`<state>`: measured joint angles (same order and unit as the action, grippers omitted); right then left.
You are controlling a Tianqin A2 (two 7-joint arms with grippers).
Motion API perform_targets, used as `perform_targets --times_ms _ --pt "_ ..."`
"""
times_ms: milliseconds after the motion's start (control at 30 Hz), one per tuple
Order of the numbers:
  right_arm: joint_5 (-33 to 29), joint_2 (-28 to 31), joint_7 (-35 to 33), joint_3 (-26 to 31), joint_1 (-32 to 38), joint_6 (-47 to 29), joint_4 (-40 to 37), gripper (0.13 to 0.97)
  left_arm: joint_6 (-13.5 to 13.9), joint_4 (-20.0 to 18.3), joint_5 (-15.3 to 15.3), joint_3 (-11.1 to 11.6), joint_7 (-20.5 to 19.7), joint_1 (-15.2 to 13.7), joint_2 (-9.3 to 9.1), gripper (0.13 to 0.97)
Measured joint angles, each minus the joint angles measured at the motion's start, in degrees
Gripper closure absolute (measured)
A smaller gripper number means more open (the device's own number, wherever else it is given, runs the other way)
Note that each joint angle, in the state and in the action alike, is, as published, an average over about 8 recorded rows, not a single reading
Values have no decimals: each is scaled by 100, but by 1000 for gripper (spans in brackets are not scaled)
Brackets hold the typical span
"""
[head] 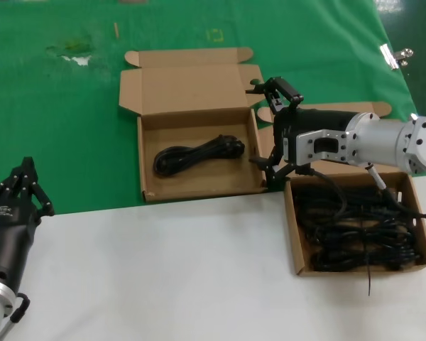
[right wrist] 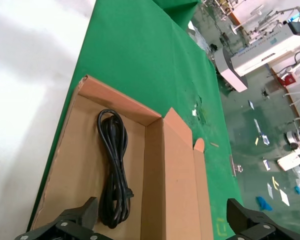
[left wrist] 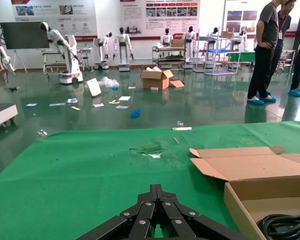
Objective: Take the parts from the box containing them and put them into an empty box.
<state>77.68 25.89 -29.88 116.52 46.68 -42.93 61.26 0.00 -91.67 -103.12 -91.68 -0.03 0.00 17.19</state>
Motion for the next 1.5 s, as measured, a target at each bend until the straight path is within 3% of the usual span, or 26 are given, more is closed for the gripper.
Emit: perform_targets --times_ms 400,633,933,1233,1500 --pt "86 -25 104 -86 -160 145 109 139 0 0 0 0 0 0 0 928" --pt "286 -94 338 -281 -532 481 348 135 0 0 0 0 0 0 0 911" --pt "587 -197 692 -574 -1081 989 706 129 0 0 0 0 0 0 0 799" --pt "893 -302 1051 -873 -1640 1506 1071 129 0 0 0 0 0 0 0 622" --pt "1163 -396 1367 -1138 -2137 1961 1394 129 0 0 -1 0 1 0 0 406"
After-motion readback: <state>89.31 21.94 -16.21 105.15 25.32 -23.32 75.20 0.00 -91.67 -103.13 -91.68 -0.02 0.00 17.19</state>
